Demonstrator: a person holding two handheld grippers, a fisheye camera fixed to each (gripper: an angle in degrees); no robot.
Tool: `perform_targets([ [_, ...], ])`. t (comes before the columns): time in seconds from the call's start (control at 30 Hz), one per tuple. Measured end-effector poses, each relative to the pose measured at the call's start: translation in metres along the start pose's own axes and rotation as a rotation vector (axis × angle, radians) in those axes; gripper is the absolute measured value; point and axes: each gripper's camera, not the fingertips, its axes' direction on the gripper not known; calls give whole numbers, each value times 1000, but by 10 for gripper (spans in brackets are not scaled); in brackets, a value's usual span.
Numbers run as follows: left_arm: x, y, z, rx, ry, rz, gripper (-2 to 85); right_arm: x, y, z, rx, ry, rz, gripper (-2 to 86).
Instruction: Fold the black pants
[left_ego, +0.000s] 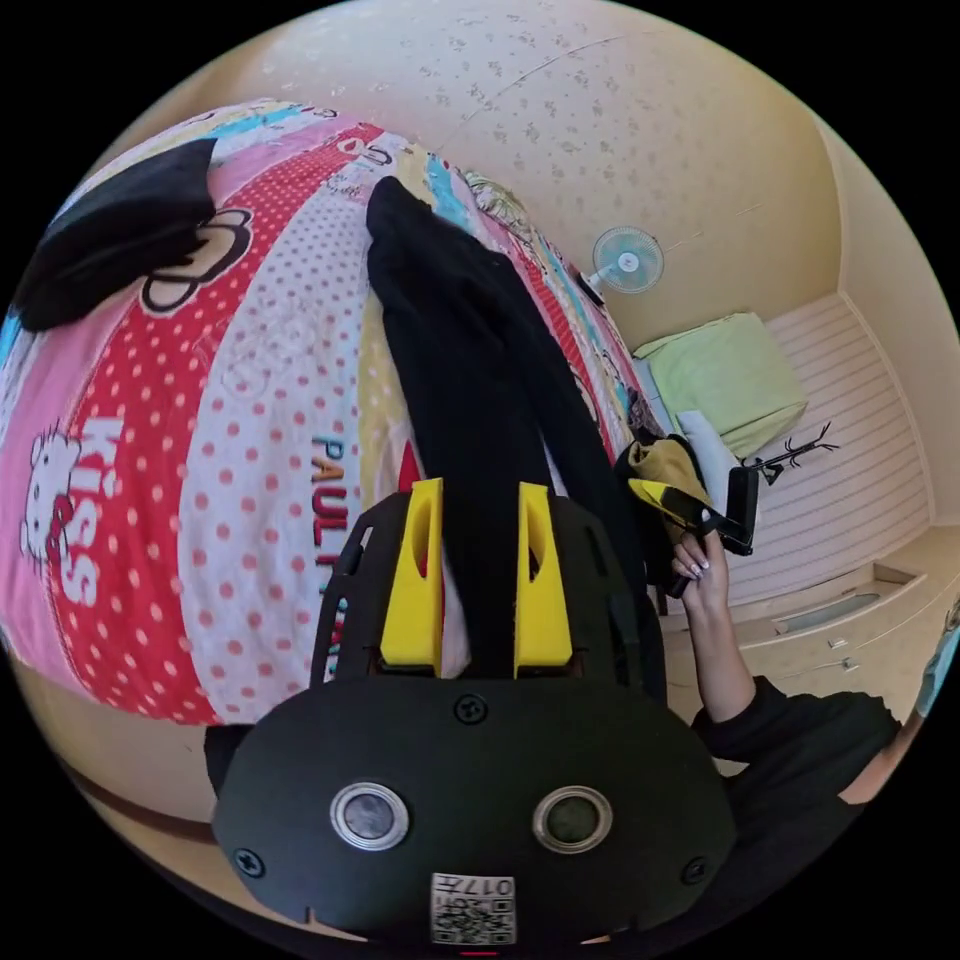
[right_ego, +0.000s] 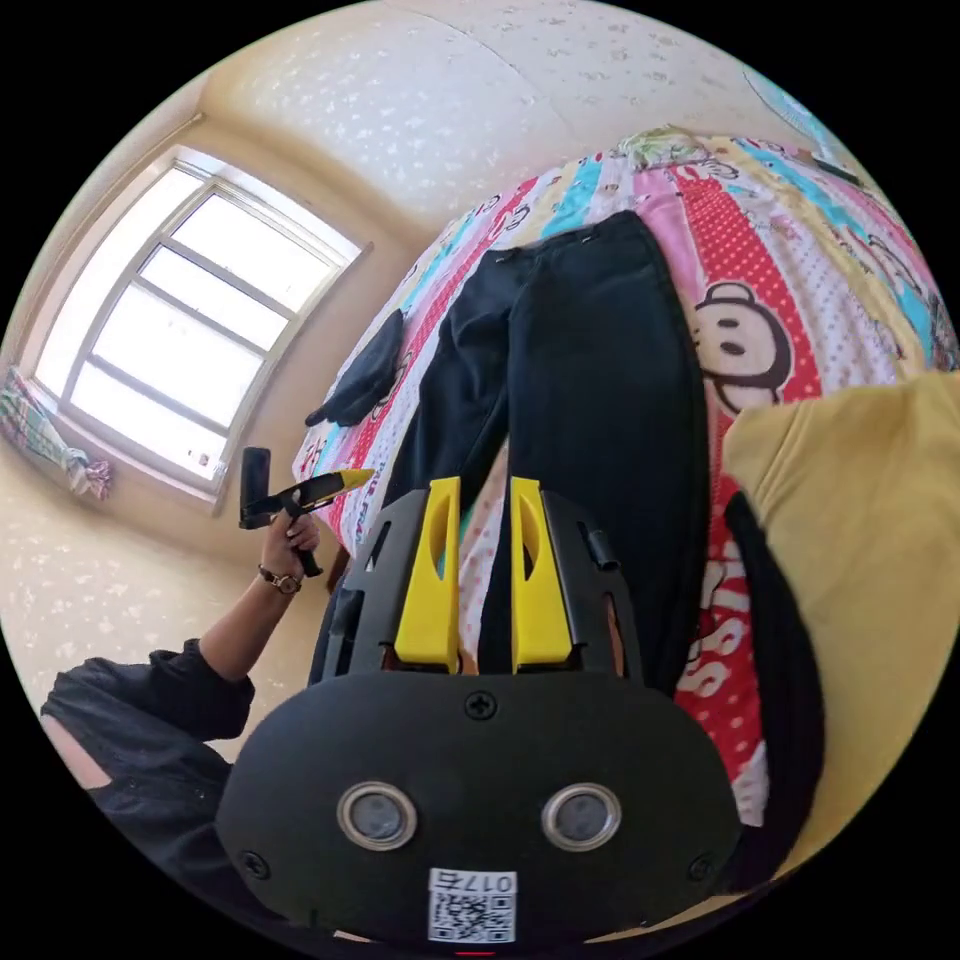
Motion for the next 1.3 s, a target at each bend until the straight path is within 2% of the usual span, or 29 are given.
perform_targets([
  [0.17,-4,72,9,72,-70,39,104,9,48,76,-58,-112,35,110],
  [0.27,-11,93,11,132,-15,-39,94,15,69,90,81,-100,46,103],
  [0.4,-8,97,-10,60,117,-77,43,35,45,103,-113,-247,147,46],
  [0.47,8,93,-53,100,158,-19,37,26,37,86,-92,-286,60,37],
  [0.6,34,79,-115,69,257,66,34,-13,21,46,-57,-410,-122,28],
  [0.7,45,71,-126,-95,114,136,36,-28,7,44,-177,-307,-203,22],
  [0.73,36,72,-119,-175,34,106,39,-27,6,47,-208,-277,-206,21],
  [0.8,15,85,-115,-203,-58,14,42,-4,4,56,-226,-179,-112,15],
  [0.83,3,98,-121,-175,-56,-15,38,5,5,58,-224,-165,-61,15],
  [0.93,-25,133,-140,-61,119,-81,5,41,13,73,-254,-120,66,16],
  [1.03,-46,151,-144,-65,223,-136,4,60,22,87,-274,-42,103,25],
  [1.17,-37,156,-153,-102,186,-104,48,65,17,96,-199,-72,60,64],
  [1.3,-25,157,-161,-114,212,-77,51,54,-5,117,-157,33,-54,74],
])
